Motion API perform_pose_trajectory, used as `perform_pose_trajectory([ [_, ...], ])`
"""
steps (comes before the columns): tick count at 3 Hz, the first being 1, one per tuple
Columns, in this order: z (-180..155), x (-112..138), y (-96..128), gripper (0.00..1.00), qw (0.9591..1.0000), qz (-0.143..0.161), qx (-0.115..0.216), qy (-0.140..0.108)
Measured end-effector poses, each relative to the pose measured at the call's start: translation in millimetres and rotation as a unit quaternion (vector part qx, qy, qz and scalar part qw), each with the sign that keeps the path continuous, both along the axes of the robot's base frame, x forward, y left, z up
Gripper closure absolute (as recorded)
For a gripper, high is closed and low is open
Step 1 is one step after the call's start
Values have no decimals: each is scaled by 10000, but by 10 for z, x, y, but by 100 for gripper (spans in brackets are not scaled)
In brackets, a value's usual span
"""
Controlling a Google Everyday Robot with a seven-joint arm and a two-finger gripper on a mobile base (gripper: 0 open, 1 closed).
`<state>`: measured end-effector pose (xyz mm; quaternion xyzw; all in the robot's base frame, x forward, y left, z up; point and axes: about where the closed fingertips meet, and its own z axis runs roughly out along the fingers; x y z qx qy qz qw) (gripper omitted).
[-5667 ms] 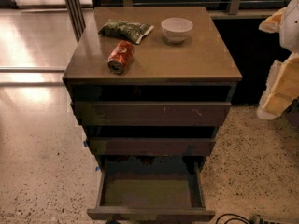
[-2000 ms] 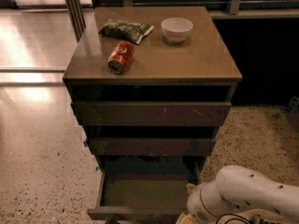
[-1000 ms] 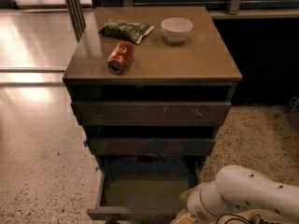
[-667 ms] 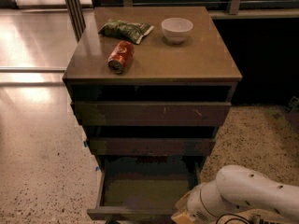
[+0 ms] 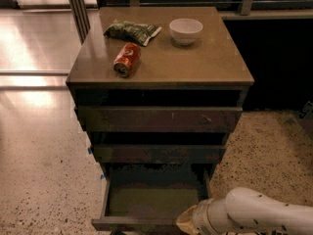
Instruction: Close bottom drawer
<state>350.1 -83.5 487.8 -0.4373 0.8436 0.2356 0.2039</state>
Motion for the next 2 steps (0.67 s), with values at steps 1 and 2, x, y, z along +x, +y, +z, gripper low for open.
perform_pose_trajectory([
  [1,-174,211,-39,100,9955,-483,763,-285],
  [2,-426,97,-8,100,9931,-592,1009,-108],
])
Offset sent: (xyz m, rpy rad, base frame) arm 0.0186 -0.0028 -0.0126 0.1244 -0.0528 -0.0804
